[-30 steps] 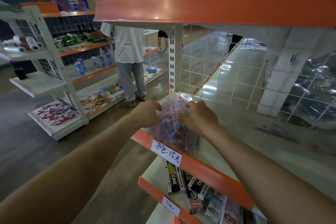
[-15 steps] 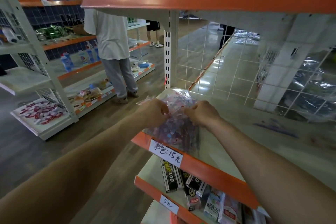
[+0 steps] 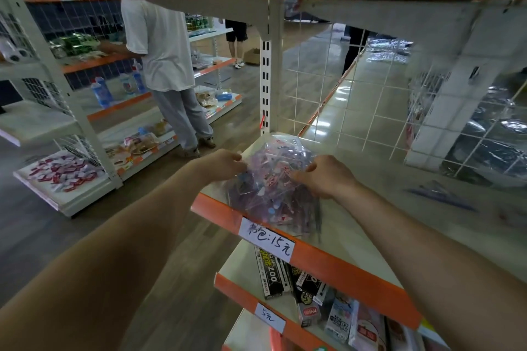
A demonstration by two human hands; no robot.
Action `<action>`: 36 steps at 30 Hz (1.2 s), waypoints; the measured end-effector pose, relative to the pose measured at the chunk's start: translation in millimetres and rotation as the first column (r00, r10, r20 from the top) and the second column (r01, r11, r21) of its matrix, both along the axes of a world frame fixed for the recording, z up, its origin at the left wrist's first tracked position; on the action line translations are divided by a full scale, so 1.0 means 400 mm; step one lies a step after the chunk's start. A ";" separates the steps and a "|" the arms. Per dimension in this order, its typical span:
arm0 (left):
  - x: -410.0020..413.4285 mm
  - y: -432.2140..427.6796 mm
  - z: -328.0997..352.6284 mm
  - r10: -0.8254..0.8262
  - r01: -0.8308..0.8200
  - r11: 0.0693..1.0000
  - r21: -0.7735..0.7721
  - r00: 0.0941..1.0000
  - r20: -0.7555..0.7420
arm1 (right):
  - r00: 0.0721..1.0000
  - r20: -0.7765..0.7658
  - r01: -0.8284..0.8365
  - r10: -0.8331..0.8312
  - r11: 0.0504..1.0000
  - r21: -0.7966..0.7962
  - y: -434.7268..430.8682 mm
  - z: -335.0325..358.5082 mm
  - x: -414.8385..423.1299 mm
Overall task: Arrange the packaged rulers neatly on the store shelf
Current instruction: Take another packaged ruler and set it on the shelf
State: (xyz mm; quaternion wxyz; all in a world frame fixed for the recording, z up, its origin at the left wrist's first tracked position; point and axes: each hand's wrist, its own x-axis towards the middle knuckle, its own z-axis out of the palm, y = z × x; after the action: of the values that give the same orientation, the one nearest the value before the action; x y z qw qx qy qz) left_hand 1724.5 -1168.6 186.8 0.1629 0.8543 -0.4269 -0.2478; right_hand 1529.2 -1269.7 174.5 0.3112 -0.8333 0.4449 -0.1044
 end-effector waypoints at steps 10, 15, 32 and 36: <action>-0.025 0.015 -0.027 -0.121 0.124 0.991 -0.057 0.991 0.059 | 1.000 -0.015 0.003 -0.003 1.000 0.003 -0.002 0.008 -0.001; -0.027 0.021 -0.030 -0.148 0.170 0.983 -0.066 0.957 0.250 | 1.000 -0.022 0.003 -0.004 1.000 -0.016 0.006 0.010 -0.004; 0.002 -0.011 -0.032 -0.298 0.303 0.951 0.056 0.857 0.421 | 0.997 -0.071 -0.008 0.013 0.998 0.059 0.007 0.026 -0.003; 0.004 0.004 -0.033 -0.253 0.322 0.944 -0.069 0.846 0.470 | 0.998 -0.067 -0.011 0.016 0.997 0.070 0.009 0.028 -0.004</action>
State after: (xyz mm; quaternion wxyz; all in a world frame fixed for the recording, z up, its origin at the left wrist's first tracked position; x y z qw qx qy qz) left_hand 1726.0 -1167.0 173.4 0.0813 0.8003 -0.5932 -0.0309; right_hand 1527.8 -1266.0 185.7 0.3258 -0.8279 0.4528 -0.0586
